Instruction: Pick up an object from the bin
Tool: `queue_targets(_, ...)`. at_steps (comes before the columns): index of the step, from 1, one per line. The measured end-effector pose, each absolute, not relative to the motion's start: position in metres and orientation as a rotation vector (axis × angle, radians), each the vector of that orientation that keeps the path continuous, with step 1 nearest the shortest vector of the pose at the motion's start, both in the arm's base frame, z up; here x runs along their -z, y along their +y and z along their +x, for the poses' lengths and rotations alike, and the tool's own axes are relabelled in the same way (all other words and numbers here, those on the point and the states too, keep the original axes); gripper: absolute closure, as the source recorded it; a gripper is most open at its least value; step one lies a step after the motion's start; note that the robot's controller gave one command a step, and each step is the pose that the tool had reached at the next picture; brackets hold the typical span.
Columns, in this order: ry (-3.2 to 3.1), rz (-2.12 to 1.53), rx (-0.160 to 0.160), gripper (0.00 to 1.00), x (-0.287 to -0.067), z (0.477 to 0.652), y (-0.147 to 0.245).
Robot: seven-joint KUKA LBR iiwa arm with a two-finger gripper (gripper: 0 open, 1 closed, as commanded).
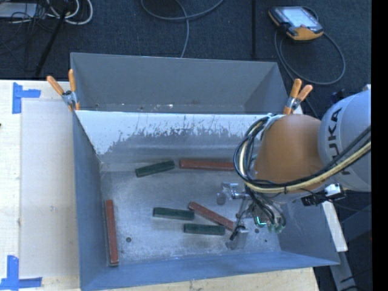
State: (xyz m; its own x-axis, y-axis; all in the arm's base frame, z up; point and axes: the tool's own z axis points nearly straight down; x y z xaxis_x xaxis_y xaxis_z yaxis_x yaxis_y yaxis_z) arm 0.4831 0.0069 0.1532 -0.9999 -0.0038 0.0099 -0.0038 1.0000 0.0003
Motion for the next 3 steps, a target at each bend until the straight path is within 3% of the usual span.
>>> queue_targets(1, -3.140, 0.006, 0.001, 0.00, -0.157, 0.485, 0.007)
queue_targets(2, -3.145, -0.128, 0.001, 0.00, -0.111, 0.520, 0.037)
queue_targets(3, -3.142, -0.150, 0.002, 0.00, -0.099, 0.526, 0.044)
